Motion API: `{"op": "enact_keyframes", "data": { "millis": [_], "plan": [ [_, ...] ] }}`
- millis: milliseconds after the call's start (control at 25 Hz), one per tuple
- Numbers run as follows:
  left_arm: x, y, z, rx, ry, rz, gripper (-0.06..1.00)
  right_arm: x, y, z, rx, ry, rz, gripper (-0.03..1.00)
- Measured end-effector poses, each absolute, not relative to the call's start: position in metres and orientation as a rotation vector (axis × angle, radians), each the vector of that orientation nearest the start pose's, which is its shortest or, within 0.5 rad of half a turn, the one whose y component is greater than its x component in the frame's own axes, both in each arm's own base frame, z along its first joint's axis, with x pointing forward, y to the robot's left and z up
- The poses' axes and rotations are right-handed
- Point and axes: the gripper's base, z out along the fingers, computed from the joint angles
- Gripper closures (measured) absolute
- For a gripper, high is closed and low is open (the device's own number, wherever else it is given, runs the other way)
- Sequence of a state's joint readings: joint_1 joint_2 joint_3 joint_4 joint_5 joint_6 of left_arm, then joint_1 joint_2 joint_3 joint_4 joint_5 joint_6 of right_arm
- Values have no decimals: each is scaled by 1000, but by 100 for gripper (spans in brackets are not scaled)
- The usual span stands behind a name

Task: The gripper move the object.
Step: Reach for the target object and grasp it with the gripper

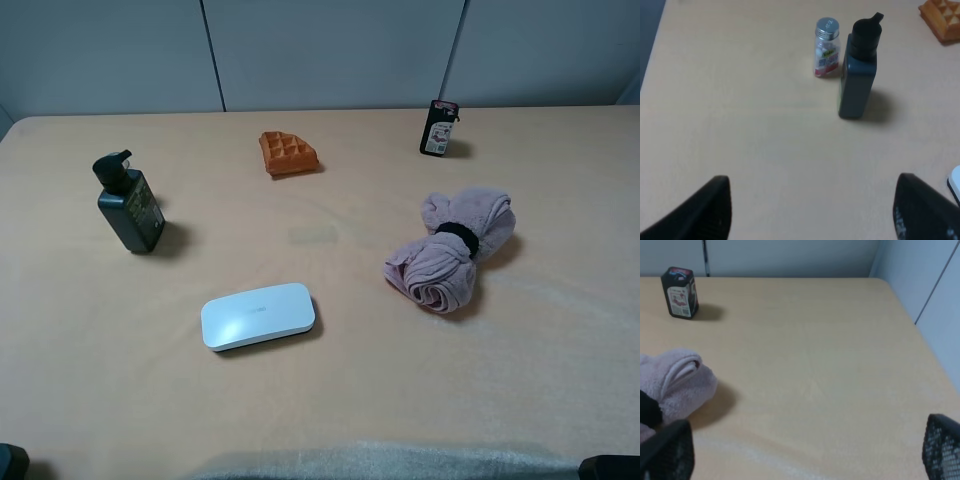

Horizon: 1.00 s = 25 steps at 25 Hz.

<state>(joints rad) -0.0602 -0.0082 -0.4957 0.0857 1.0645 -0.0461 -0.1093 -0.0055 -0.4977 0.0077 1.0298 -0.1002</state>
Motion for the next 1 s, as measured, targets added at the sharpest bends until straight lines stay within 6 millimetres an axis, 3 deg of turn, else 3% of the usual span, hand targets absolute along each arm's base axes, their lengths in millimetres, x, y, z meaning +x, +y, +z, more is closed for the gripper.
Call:
{"op": "enact_keyframes", "data": {
  "millis": [1000],
  "plan": [
    [-6,7,276,10,2041,36,21,-4,1,279,-4,2012,-117,27]
  ]
}}
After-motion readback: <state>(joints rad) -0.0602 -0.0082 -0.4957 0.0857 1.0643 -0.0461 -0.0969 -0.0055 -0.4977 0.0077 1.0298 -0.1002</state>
